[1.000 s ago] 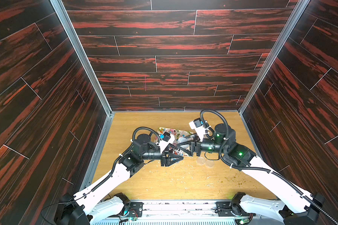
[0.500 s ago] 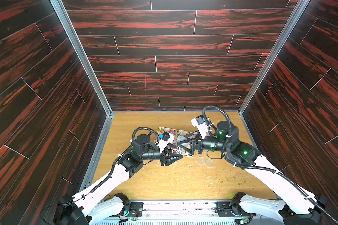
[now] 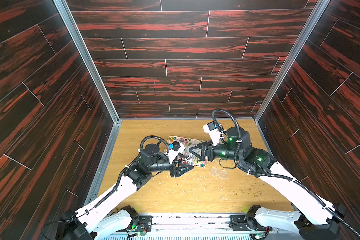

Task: Pour the candies out of the jar
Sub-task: Unscrew the lid from the jar.

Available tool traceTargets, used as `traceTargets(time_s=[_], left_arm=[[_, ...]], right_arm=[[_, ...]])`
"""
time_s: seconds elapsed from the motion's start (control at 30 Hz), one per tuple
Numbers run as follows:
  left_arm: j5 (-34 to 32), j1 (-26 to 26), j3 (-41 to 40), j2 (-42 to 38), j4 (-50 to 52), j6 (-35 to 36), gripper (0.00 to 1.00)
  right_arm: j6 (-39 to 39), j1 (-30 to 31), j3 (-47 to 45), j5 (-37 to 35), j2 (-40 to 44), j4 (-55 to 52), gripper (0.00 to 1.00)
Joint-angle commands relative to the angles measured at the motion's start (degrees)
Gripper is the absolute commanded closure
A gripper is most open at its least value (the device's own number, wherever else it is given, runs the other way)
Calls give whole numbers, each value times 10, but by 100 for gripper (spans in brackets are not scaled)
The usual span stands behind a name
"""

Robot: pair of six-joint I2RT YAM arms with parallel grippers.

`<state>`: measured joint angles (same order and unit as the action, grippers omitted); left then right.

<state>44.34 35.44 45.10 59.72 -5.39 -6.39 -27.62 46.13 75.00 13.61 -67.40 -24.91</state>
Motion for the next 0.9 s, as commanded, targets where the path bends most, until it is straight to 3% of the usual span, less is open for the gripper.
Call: traceTargets(time_s=[0.0, 0.23, 0.47, 0.6, 0.87], left_arm=[[4, 2, 0, -12, -12, 16, 58], [-6, 2, 9, -6, -18, 44, 58], [-9, 2, 15, -4, -20, 48, 58], [-16, 2, 12, -12, -23, 46, 58], [-29, 2, -5, -26, -51, 17, 58]], right_arm=[[-2, 12, 22, -19, -10, -15, 20], [15, 43, 57, -65, -32, -57, 22], [17, 46, 62, -82, -34, -66, 39], [26, 46, 61, -82, -35, -69, 50], [98, 41, 31, -22, -12, -27, 57]])
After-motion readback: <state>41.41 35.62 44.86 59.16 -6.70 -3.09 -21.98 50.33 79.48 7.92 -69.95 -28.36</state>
